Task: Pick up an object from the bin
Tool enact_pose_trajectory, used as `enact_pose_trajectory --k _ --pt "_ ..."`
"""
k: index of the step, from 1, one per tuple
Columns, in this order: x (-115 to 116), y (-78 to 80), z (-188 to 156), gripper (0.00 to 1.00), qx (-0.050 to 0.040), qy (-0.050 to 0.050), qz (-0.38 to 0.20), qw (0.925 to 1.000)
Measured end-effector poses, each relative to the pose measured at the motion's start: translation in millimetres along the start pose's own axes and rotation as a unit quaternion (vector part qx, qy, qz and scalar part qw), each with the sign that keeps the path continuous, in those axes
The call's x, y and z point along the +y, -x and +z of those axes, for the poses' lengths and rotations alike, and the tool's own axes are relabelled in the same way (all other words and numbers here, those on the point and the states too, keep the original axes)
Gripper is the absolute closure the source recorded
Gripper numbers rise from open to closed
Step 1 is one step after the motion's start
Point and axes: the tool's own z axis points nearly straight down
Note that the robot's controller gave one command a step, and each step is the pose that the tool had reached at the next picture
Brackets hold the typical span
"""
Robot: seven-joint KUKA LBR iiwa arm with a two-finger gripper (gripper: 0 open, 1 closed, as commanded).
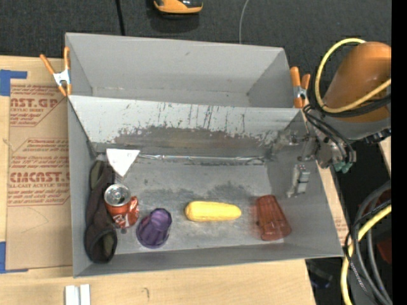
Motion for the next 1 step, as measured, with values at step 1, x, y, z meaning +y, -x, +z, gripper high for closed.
enact_pose_trajectory --k 1 --pt "46.7 -20.3 64.0 0.00 -0.0008 0.000 -0.067 0.9978"
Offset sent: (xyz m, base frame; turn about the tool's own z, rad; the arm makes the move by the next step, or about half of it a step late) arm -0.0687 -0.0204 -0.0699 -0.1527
